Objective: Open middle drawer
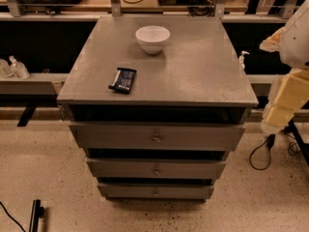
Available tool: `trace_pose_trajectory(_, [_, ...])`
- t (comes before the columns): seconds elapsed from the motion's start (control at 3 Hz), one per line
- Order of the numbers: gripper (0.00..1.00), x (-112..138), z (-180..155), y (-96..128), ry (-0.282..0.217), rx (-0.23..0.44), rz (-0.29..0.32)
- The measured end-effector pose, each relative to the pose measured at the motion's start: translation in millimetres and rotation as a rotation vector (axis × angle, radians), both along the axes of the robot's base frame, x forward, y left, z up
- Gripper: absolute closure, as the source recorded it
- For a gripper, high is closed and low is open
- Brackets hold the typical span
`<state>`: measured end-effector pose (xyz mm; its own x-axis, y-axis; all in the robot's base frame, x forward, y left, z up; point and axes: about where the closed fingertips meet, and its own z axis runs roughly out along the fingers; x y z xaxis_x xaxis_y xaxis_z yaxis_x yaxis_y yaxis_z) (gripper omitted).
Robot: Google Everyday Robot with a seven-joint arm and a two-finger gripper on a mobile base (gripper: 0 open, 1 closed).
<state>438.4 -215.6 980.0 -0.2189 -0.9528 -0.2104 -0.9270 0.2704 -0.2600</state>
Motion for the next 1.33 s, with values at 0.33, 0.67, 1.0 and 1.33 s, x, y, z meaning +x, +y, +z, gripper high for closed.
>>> trace_pose_trajectory(0.33, [0.00,0,0,0,0.000,0.000,0.000])
trace_pose_trajectory(0.67, [0.00,0,-5,2,0.004,0.016,0.002])
trace_pose_trajectory(1.0, [0.00,-2,-61,10,-0.030,0.081,-0.034])
trace_pose_trajectory(1.33, [0.00,-2,-60,11,-0.031,0.080,-0.033])
